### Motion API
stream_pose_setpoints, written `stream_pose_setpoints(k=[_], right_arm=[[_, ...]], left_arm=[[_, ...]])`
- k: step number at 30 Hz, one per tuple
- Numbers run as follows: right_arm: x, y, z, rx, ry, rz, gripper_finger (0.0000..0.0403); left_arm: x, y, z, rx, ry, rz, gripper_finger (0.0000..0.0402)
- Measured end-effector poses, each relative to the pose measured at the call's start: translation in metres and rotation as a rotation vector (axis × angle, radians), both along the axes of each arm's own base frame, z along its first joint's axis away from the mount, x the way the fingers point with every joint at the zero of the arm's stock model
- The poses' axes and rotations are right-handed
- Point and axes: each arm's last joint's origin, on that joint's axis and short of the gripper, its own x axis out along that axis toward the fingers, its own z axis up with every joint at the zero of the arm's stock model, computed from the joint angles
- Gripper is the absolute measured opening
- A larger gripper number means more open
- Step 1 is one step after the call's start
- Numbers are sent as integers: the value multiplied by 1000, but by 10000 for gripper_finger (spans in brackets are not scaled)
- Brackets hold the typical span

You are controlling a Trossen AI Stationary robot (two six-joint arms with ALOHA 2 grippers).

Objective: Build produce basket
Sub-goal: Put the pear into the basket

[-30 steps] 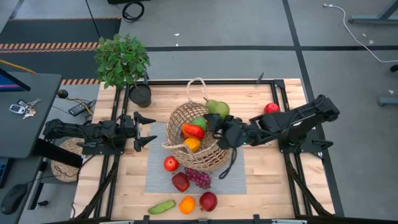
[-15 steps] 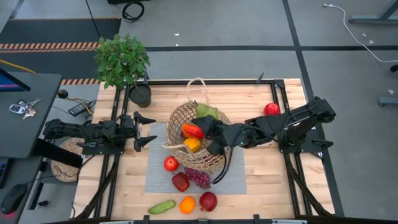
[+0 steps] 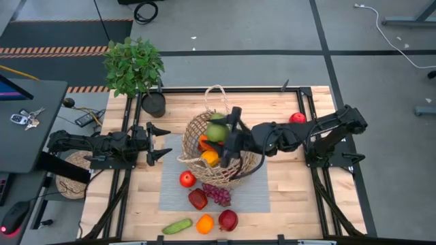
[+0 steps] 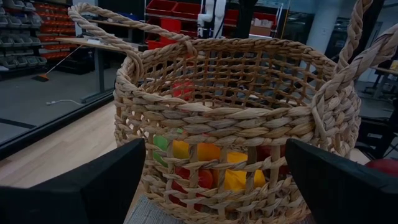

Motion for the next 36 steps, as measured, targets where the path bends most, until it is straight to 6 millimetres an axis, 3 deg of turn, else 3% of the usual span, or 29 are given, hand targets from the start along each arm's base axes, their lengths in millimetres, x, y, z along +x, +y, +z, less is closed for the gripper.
stream_pose_setpoints(k=[6, 22, 28, 36], right_arm=[[0, -2, 7, 316, -173, -39, 304], [5, -40, 22, 608, -400, -64, 304], [1, -57, 38, 751, -496, -46, 304], [1, -63, 41, 843, -528, -23, 304]], left_arm=[[0, 0, 0, 0, 0, 0, 392], [0, 0, 0, 0, 0, 0, 392], [0, 0, 0, 0, 0, 0, 392], [0, 0, 0, 0, 0, 0, 392]])
